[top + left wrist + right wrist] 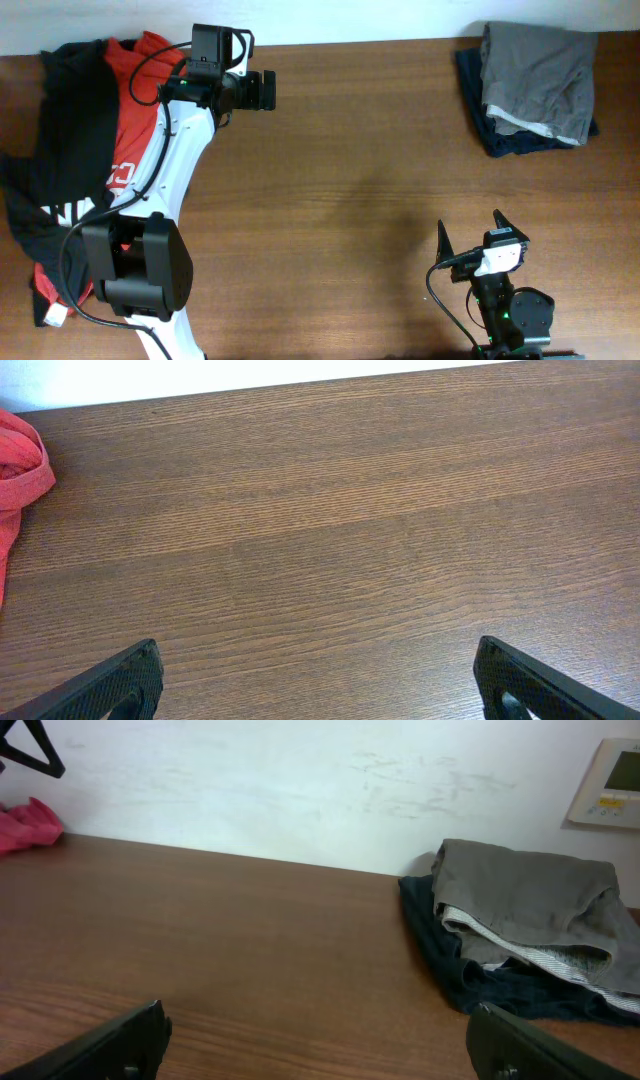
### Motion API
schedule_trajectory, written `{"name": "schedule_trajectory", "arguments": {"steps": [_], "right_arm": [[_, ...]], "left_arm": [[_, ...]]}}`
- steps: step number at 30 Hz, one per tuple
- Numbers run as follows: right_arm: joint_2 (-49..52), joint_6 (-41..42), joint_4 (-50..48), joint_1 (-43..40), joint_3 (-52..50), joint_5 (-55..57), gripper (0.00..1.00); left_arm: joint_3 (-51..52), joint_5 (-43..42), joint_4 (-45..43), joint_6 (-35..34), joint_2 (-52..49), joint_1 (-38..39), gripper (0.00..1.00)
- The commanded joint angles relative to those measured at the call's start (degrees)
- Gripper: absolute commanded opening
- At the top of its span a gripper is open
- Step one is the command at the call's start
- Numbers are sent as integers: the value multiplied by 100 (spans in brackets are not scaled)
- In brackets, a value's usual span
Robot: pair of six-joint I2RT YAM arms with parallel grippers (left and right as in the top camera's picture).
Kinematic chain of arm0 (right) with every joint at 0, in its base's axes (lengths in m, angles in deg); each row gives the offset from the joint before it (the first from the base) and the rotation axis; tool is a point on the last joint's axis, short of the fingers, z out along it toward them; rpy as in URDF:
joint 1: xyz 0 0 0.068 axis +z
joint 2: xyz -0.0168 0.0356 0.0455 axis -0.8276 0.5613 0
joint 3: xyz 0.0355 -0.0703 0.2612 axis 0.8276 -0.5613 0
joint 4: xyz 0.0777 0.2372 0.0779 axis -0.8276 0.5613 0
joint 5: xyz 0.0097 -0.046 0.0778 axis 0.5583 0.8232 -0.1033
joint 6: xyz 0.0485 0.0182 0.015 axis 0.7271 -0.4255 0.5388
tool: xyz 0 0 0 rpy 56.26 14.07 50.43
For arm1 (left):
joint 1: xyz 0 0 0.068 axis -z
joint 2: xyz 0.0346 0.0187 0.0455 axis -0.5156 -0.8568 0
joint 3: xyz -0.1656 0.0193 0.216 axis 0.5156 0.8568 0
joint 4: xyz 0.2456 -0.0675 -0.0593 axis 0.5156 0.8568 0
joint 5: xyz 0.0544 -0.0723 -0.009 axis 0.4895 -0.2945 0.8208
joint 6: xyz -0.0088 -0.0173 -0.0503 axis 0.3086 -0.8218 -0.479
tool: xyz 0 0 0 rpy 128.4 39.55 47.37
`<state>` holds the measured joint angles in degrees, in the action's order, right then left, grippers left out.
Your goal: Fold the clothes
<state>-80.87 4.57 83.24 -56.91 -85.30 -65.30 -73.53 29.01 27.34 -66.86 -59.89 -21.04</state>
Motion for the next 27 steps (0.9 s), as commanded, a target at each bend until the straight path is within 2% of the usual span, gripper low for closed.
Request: {"name": "schedule_trajectory", "arguments": {"steps": [1, 10, 15, 20, 24, 27], "right_arm": [[-59, -42, 46, 35, -28, 109, 99], [-59, -42, 46, 35, -28, 109, 99], [-59, -42, 46, 35, -28, 109, 99], [-59, -42, 46, 35, -28, 109, 99], [-59, -42, 46, 35, -28, 109, 99], [-59, -42, 46, 35, -28, 109, 99]], "left_arm": [[-44, 42, -11, 109, -39, 7, 99], [-42, 74, 2, 114, -39, 7, 99], [-42, 966, 785, 378, 81, -31, 99], [186, 938, 927, 658, 577, -33, 99], [1169, 879, 350, 658, 1447, -44, 99], [2778, 632, -741, 656, 2656, -234, 99]]}}
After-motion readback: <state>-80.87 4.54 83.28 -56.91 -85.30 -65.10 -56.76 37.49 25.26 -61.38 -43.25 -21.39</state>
